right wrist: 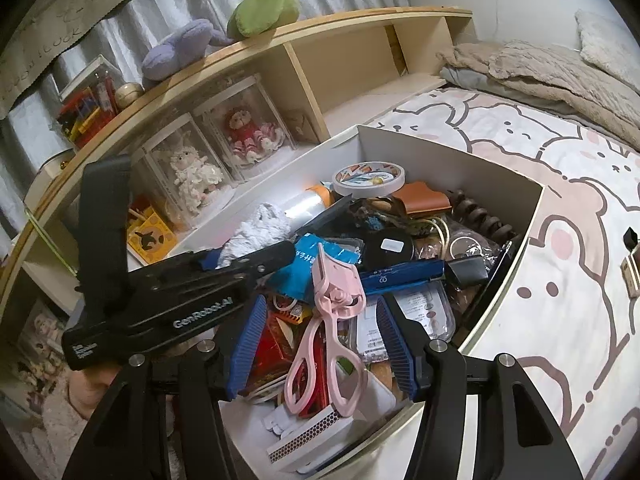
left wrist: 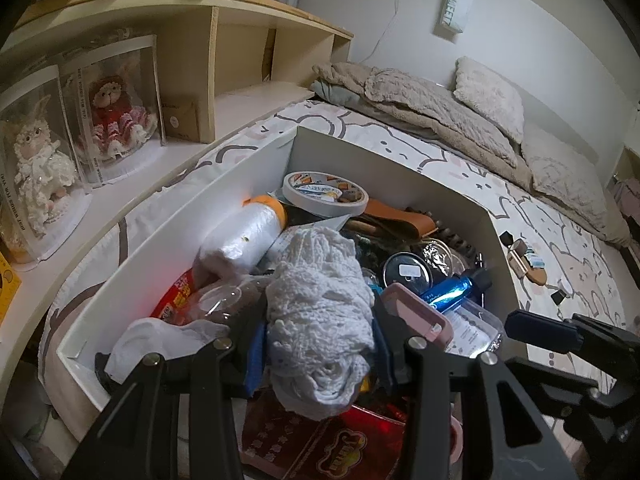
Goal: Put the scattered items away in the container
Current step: 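Lower the cloth ball and scissors into the shoe box and open both tools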
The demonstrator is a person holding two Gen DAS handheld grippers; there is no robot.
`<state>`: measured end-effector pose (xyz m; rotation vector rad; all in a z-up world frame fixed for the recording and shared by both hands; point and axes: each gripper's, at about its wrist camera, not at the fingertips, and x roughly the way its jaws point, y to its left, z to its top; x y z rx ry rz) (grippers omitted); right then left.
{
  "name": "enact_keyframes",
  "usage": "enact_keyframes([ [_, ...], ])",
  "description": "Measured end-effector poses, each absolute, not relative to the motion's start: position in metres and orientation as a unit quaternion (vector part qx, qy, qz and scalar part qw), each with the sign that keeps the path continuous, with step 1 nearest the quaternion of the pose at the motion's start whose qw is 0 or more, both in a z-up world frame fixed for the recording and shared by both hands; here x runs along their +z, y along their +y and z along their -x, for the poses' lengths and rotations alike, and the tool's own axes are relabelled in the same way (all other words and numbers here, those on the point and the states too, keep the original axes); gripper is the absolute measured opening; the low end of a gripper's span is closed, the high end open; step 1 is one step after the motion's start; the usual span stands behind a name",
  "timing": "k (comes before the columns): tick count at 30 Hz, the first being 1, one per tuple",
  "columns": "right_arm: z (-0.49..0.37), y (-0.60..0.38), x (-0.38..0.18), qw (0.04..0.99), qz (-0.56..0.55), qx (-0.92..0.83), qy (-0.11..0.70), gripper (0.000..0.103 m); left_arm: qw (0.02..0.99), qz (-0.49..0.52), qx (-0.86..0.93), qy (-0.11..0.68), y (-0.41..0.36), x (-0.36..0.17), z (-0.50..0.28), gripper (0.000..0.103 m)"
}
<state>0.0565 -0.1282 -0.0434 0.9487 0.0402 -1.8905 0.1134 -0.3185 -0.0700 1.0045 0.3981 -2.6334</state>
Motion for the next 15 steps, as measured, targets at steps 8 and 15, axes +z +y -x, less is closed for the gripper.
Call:
enact_keyframes([
  [8,-0.052,-0.116,-0.040,0.484,-0.390,-0.783,-0.002,0.058,0.168,-0.344,-0.914,0.136,-0.321,-0.063,-0.119,0.082],
  [15,-0.054,-0.111,-0.037,0.480,-0.386,-0.788,-0.005,0.058,0.172,-0.341,-0.915,0.128,-0.315,-0.056,-0.121,0.082],
])
